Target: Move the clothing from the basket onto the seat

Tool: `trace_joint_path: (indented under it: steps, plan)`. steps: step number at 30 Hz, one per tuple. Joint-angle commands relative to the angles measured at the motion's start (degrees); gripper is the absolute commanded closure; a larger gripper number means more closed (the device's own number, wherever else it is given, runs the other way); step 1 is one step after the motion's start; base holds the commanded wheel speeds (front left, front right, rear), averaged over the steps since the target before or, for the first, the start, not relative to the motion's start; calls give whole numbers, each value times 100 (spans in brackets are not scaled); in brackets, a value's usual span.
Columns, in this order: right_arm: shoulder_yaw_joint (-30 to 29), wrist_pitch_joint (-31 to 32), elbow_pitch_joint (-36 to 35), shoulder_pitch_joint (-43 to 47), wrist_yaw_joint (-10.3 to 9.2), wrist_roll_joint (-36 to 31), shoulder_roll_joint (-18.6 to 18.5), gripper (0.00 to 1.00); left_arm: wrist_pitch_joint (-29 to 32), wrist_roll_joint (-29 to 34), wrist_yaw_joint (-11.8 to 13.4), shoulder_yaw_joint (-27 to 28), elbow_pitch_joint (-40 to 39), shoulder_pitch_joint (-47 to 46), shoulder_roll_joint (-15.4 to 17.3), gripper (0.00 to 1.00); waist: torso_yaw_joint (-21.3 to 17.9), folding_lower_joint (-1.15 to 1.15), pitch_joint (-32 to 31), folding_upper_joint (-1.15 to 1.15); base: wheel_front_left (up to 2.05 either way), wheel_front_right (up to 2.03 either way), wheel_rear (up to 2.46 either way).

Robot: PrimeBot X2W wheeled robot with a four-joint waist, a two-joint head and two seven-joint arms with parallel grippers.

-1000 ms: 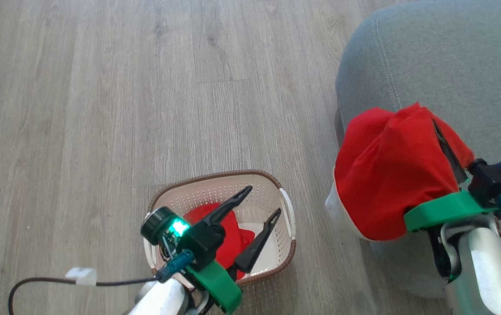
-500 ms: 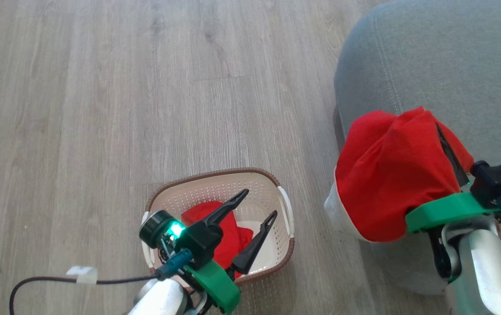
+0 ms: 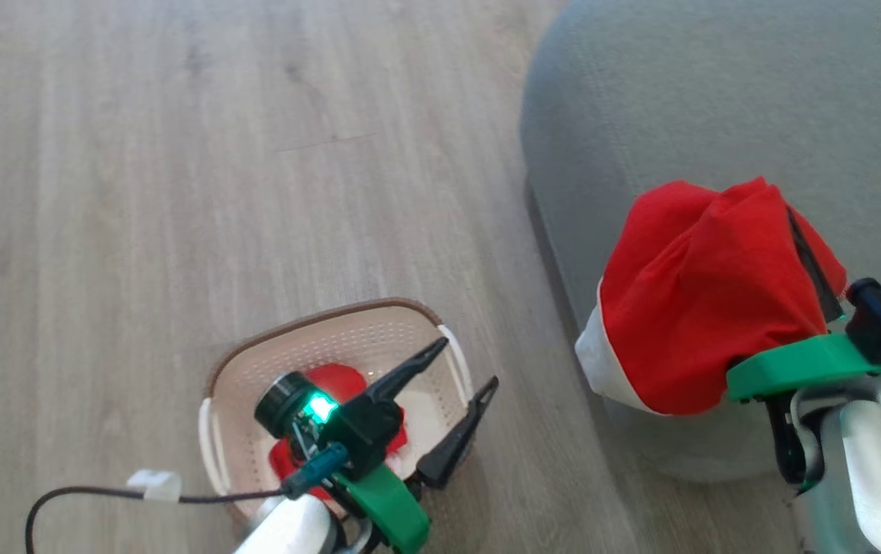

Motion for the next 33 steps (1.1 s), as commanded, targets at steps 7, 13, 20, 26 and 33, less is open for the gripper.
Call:
trace_joint_path:
  steps: [7, 13, 20, 26, 33]
  plan:
    - [1, -36, -315, -29, -1, -9, 20, 100, -28, 60, -4, 114, -241, -169, 4, 0, -804, 0, 100, 0, 0, 0, 0]
    - [-66, -36, -389, 37, -1, 20, 42, 100, -28, 111, -4, 64, -303, -166, 28, 0, -1398, 0, 211, 0, 0, 0, 0]
    - [-239, -36, -474, 147, -1, 90, 74, 100, -28, 152, -4, -64, -322, -203, 82, 0, -1942, 0, 335, 0, 0, 0, 0]
    - [-592, -36, -658, 370, -1, 138, 89, 100, -28, 99, -4, -341, -281, -379, 106, 0, -2010, 0, 434, 0, 0, 0, 0]
    - [-753, -36, -793, 552, -1, 289, 94, 100, -28, 45, -4, -445, -258, -534, 107, 0, -2038, 0, 501, 0, 0, 0, 0]
